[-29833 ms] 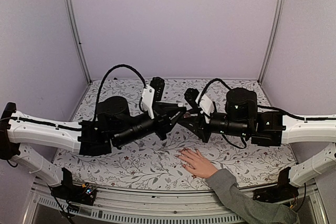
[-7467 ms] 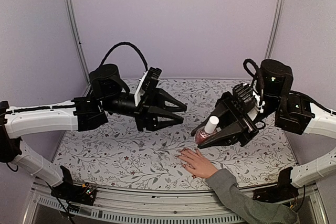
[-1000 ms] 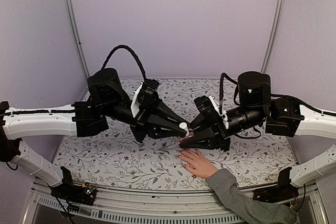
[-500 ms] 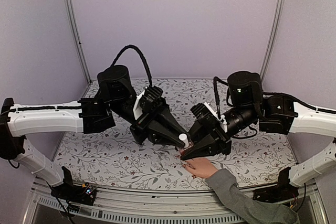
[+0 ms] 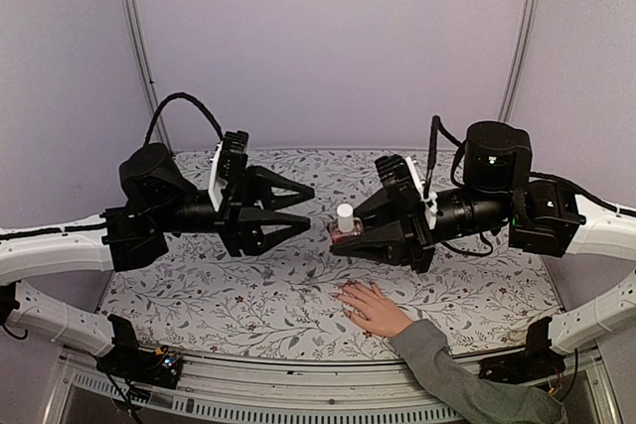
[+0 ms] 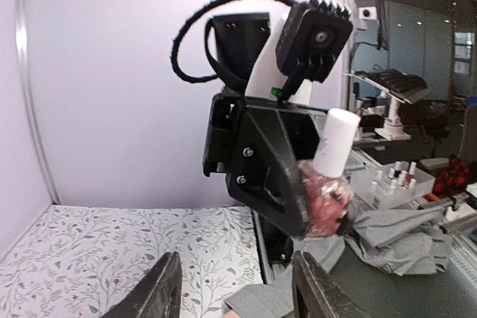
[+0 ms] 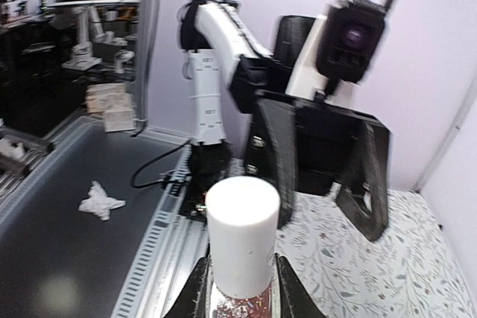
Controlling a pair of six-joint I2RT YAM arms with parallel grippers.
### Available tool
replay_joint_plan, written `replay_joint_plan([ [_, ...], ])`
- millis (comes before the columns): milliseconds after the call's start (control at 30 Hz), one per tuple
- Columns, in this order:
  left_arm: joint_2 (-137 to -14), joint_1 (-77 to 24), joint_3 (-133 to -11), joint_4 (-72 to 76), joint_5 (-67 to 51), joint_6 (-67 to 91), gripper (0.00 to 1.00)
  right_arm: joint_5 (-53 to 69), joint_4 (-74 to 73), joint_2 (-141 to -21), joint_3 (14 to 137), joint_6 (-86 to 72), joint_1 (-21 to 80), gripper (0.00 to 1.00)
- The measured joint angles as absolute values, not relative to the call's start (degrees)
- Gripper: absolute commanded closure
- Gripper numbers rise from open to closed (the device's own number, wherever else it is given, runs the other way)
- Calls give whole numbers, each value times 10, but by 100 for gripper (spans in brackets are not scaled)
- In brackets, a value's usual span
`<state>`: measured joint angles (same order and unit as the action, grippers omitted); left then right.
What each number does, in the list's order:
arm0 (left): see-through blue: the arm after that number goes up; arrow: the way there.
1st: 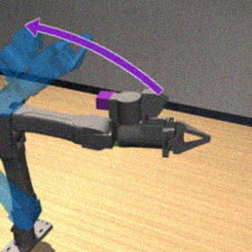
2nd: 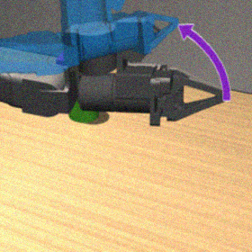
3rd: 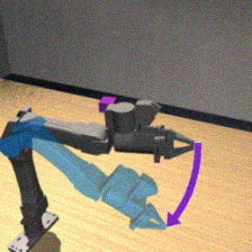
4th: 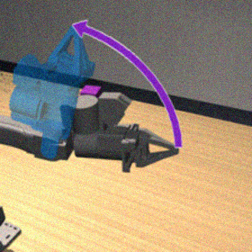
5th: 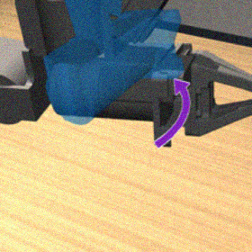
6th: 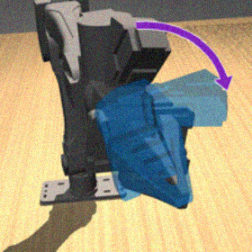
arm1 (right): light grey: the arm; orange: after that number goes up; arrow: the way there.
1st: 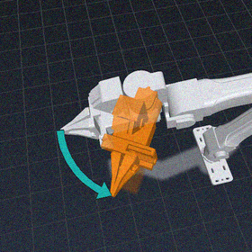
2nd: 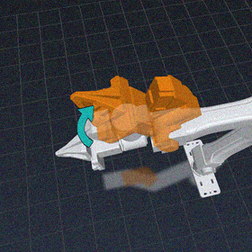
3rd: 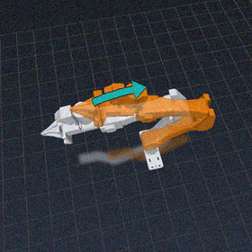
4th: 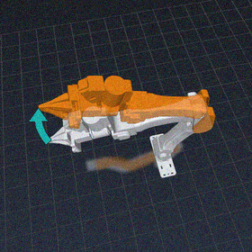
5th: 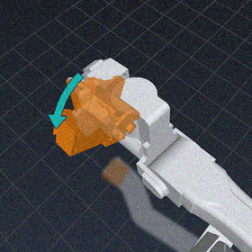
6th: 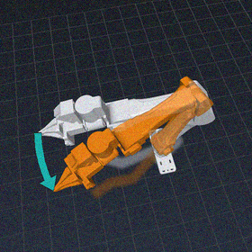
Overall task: Paint the nails
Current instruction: Screw the nail polish bottle.
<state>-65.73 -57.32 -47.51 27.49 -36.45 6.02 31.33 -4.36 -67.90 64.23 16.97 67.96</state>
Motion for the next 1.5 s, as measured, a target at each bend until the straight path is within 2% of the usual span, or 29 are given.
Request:
replay_joint_plan([
  [333, -626, -587, -448, 331, -150, 111, 46, -34, -25, -686, 641, 127, 679, 100],
  [667, -724, -630, -507, 341, -31, 125, 46, -166, -27, -736, 642, 120, 682, 100],
  [800, -759, -635, -546, 335, 0, 129, 50, -190, -32, -751, 642, 120, 685, 100],
  [1100, -801, -640, -573, 311, 25, 137, 70, -211, -35, -755, 645, 120, 688, 100],
  [1233, -802, -640, -574, 297, 24, 135, 92, -212, -35, -755, 645, 120, 689, 100],
  [1300, -802, -641, -574, 293, 24, 132, 100, -213, -36, -755, 645, 119, 689, 100],
  [1500, -781, -634, -567, 282, -19, 113, 100, -161, -34, -743, 641, 123, 689, 100],
])
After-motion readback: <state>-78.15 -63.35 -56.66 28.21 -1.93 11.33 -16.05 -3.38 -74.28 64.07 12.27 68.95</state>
